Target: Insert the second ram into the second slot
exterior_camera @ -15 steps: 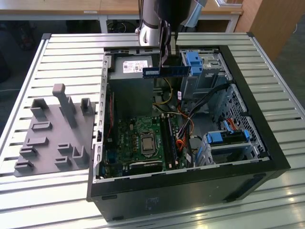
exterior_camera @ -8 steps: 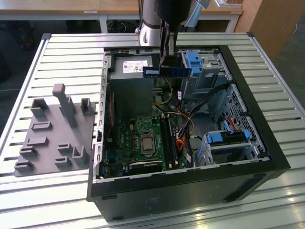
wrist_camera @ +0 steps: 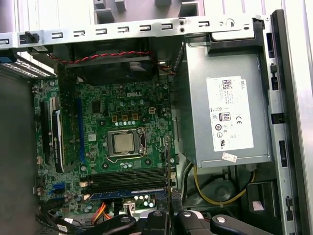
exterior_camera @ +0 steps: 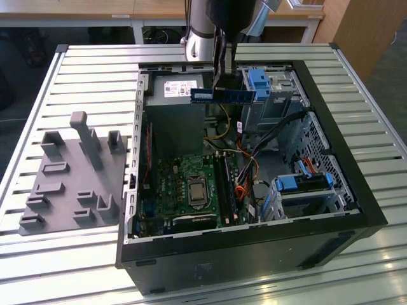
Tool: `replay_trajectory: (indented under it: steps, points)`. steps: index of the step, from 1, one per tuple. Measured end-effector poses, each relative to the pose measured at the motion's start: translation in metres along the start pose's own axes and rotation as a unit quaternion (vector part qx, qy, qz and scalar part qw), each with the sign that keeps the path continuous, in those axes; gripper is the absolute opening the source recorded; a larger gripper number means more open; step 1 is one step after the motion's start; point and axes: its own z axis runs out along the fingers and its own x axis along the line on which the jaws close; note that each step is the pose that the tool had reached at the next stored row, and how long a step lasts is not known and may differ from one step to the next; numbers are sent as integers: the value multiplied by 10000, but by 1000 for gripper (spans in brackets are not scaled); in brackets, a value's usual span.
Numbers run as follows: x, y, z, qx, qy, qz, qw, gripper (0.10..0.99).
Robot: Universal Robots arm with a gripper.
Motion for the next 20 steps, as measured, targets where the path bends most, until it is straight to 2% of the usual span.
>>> replay_trajectory:
  steps: [20]
  points:
    - [0,0,0,2,-4,108,9999,137]
